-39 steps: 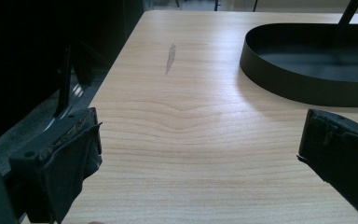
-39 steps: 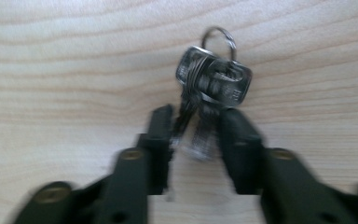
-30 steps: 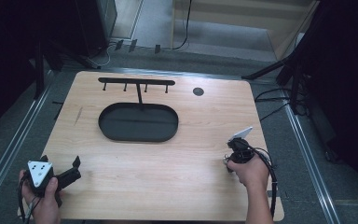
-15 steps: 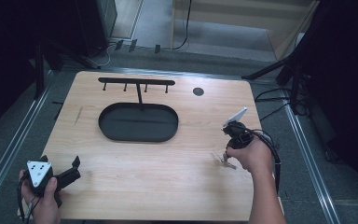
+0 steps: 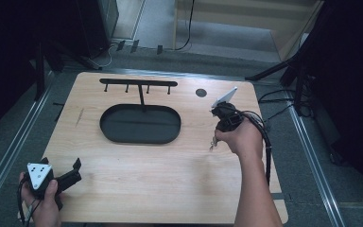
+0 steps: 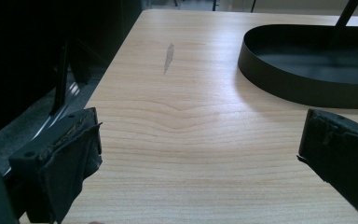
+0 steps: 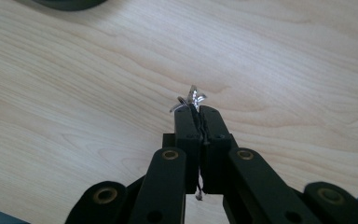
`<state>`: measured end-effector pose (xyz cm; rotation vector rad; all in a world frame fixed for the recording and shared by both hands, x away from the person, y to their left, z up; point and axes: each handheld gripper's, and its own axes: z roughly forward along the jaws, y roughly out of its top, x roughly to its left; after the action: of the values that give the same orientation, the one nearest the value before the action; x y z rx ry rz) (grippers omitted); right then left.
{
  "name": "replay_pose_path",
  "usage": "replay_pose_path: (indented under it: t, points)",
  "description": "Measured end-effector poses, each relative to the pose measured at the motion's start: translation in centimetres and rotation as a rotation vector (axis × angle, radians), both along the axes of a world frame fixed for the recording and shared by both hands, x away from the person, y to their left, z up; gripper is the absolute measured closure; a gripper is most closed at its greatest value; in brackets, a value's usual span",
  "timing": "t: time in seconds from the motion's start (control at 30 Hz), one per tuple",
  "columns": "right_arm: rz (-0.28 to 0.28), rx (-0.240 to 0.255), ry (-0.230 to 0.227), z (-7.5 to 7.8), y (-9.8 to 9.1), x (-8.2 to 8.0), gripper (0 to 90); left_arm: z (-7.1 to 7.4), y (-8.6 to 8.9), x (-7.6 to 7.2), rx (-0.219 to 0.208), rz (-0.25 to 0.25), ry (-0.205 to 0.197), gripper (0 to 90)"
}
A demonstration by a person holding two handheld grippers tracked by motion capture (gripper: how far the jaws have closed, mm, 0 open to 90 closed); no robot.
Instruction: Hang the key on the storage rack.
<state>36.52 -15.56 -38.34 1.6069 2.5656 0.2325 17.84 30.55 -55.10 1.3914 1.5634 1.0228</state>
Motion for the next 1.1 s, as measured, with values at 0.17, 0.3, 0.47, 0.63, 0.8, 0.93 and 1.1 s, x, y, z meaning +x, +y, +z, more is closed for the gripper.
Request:
replay_pose_path:
  t: [0.17, 0.3, 0.47, 0.63, 0.8, 0.93, 1.1]
  points:
    - [-0.021, 0.035, 0.006, 1.2, 1.5, 0.8, 88.3, 0.0, 0.0, 0.0, -0.005, 0.002, -0.001, 0.0]
    - [-0.034, 0.041, 0.011, 2.0, 2.9, 1.5, 88.4, 0.0, 0.1, 0.0, -0.006, -0.001, 0.001, 0.0]
    - [-0.031, 0.053, 0.001, 3.0, 4.5, 2.1, 88.3, 0.0, 0.1, 0.0, -0.013, 0.0, -0.002, 0.0]
    - [-0.03, 0.066, -0.014, 4.1, 6.6, 2.9, 88.3, 0.0, 0.2, 0.0, -0.017, 0.002, -0.004, 0.0]
    - [-0.027, 0.085, -0.048, 5.6, 8.6, 4.0, 88.3, 0.0, 0.2, -0.1, -0.021, 0.0, -0.006, 0.0]
    - [-0.022, 0.101, -0.066, 6.4, 9.8, 4.6, 88.3, 0.0, 0.2, -0.1, -0.024, 0.001, -0.007, 0.0]
    - [-0.018, 0.111, -0.084, 7.3, 11.0, 5.3, 88.3, 0.0, 0.2, -0.1, -0.023, 0.0, -0.009, 0.0]
